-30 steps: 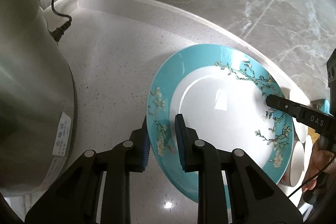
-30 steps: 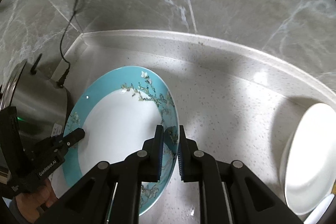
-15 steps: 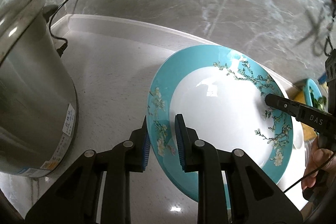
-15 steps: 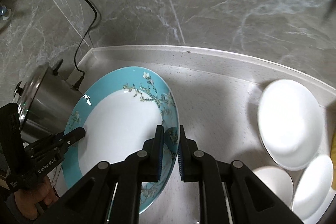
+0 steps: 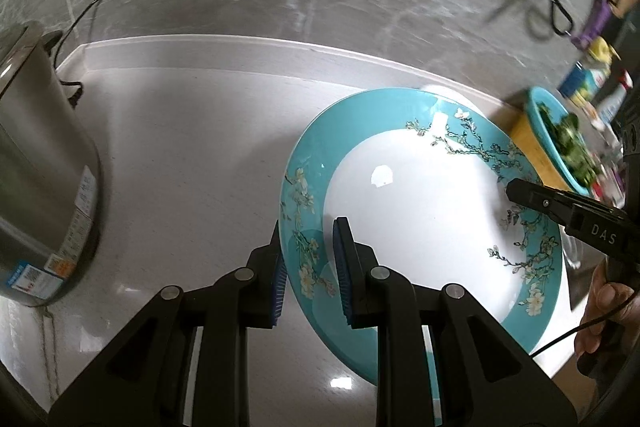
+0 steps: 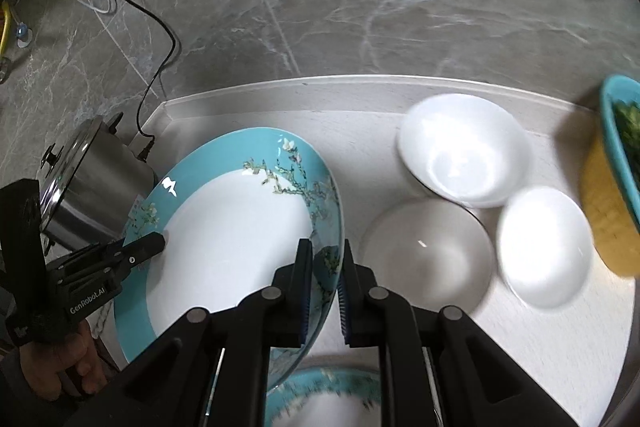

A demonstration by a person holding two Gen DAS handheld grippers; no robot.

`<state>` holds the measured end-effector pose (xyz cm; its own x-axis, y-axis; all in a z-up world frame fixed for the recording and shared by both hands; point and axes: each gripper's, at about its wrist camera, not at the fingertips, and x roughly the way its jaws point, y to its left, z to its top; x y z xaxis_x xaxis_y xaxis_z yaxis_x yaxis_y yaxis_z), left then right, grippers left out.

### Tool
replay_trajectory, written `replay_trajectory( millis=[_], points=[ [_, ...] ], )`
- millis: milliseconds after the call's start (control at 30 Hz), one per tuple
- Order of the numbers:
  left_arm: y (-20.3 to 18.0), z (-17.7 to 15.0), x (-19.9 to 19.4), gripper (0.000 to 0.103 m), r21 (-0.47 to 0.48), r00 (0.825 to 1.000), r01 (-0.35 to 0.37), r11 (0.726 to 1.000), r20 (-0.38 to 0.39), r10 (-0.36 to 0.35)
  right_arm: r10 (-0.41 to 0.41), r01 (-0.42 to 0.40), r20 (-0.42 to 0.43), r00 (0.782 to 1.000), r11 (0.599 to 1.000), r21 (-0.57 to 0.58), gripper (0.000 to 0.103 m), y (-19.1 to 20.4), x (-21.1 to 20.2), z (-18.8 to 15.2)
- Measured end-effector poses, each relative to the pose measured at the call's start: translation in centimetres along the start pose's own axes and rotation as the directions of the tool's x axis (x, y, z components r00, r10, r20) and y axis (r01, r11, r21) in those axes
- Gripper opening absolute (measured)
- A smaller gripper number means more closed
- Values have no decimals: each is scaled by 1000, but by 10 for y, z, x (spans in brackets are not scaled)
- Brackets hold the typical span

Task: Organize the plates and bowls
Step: 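Lift and carry the plate stack with both tools toward the white bowls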

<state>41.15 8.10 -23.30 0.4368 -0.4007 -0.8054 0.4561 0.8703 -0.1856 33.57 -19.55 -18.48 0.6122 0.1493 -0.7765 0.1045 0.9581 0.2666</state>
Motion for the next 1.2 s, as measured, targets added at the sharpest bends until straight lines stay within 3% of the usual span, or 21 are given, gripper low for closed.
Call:
replay_trajectory(
  millis=[500, 900, 1200],
  points=[
    [-82, -79, -19, 19, 126, 995, 87, 988, -55, -81, -74, 71, 31, 997, 994, 81, 13, -39, -68, -96],
    [-110, -144, 2, 19, 232, 991, 98, 968, -112, -74, -89, 89, -3, 996, 987, 132, 14, -62, -60, -163],
    [-116, -159, 29, 19, 260, 989, 83, 962, -143, -46, -100, 102, -24, 995, 989, 108, 15, -72, -44, -187]
  ],
)
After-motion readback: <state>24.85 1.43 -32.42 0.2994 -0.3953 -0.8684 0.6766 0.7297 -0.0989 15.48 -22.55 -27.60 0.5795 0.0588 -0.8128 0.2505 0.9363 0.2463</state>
